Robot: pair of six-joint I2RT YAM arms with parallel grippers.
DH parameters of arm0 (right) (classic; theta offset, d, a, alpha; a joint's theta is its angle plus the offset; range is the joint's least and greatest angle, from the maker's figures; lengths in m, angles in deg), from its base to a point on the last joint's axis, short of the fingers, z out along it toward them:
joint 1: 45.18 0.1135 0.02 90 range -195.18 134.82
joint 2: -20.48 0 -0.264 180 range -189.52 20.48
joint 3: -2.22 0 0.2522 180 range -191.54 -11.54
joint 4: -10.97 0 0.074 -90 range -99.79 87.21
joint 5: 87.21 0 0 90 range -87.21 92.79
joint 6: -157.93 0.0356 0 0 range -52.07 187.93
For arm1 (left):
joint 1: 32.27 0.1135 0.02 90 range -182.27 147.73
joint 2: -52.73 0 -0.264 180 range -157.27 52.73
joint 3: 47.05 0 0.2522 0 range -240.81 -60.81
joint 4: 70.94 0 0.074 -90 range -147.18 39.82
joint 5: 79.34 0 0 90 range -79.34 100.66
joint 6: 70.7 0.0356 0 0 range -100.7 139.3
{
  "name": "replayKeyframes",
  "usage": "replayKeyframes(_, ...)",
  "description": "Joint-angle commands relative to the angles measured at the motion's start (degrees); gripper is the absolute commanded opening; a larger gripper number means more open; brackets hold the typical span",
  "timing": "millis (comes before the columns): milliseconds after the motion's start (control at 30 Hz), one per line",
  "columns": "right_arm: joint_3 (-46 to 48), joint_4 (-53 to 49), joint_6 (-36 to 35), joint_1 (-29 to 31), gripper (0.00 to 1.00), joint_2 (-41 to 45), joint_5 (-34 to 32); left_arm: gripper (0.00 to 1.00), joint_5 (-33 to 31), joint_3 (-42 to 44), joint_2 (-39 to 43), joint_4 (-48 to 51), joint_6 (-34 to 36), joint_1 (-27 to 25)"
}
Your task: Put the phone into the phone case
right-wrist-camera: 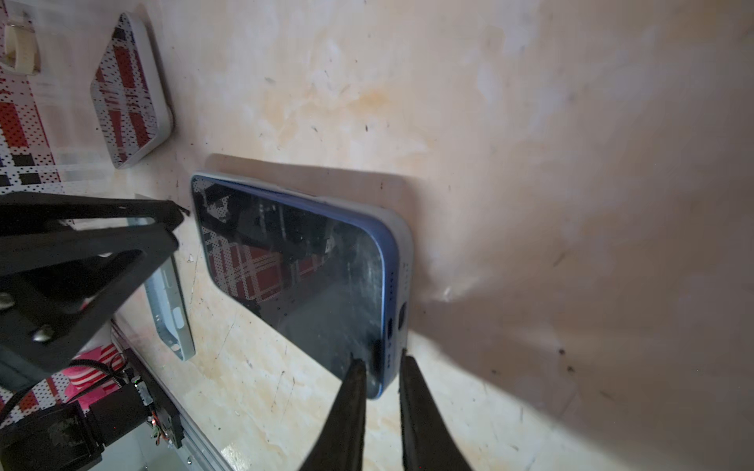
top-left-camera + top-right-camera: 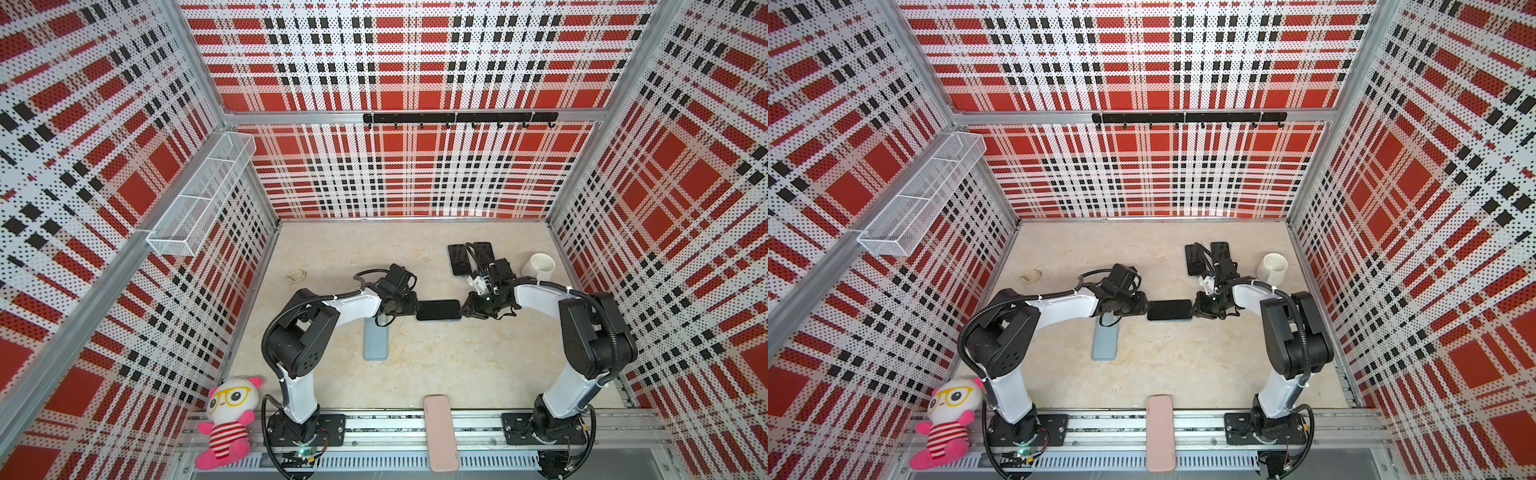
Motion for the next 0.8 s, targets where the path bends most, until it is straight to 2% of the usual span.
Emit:
replayKeyframes(0,-0.7,-0.4,0.6,1.6,0.16,-0.6,-2.1,0.37,3.8,-2.6,-2.9,2.0,3.4,0.3)
replayKeyframes(233,0.4,-1.1,2.7,4.9,0.13,-0.8,-6.5,0.33,4.9,-5.6,-7.0,8.0,8.4,-0.7)
replayKeyframes(333,0.3,-2.5,3.8,5.6,0.11,-1.1,-8.4,0.29,3.8,-4.7,-6.7,9.6,10.3,-0.8)
replayKeyframes(500,-0.1,-4.6,5.8,7.5,0.10,-0.7,-11.4,0.29,3.8,-4.1,-5.4,10.6,13.5,0.3)
replayKeyframes(700,-1.5,-9.6,8.7,10.9,0.08,-1.6,-20.1,0.27,5.9,-3.0,-5.4,10.5,14.9,0.5)
replayKeyframes(767,-1.5,-9.9,9.5,11.8,0.07,-2.1,-21.0,0.27,6.9,-2.6,-5.7,10.2,15.3,0.5)
